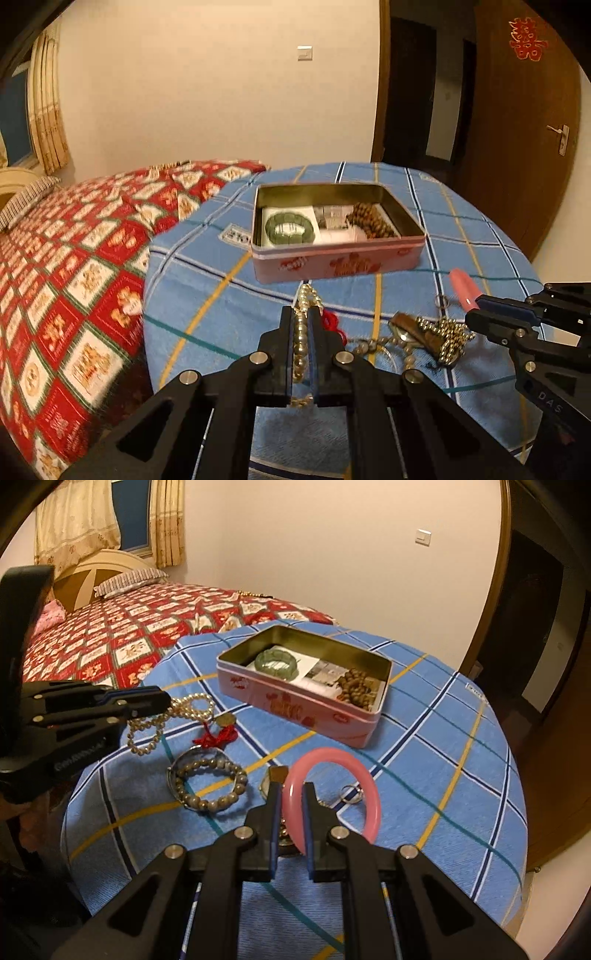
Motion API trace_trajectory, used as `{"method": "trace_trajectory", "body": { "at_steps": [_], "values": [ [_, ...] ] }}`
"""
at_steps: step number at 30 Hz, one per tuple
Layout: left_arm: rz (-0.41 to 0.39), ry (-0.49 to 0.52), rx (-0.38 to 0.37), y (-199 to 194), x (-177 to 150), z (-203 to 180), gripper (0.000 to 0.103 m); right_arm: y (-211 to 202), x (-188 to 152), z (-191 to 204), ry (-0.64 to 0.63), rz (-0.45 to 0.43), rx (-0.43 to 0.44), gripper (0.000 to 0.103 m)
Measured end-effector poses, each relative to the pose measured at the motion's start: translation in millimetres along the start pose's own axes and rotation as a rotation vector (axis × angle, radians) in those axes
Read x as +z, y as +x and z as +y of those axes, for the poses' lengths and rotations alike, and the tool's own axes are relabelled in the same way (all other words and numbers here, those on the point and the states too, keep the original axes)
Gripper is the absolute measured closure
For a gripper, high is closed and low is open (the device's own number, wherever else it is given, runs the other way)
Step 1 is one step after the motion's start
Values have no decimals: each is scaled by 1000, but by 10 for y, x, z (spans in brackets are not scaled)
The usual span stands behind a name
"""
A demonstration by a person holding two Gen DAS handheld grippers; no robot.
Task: Organize jewelry
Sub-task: 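Grasp the pearl necklace with the left tool while the right tool grasps the pink bangle, then carry the pearl necklace and pink bangle over the pink tin with both tools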
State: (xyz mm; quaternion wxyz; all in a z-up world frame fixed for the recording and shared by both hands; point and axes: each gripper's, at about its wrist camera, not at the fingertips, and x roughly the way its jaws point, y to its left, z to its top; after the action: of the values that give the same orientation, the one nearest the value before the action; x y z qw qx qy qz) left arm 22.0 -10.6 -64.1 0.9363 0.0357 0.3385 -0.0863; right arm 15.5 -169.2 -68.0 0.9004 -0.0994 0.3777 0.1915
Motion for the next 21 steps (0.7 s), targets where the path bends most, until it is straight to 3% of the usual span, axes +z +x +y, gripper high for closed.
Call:
{"method": "trace_trajectory", "body": {
  "at_steps": [5, 21],
  "values": [
    [-39, 36, 34, -99, 86, -48, 97, -48, 40, -27, 3, -17, -7, 90],
    [-62, 55, 38, -80, 279, -33, 97, -109, 167, -96, -12, -47, -34, 90]
  ]
}}
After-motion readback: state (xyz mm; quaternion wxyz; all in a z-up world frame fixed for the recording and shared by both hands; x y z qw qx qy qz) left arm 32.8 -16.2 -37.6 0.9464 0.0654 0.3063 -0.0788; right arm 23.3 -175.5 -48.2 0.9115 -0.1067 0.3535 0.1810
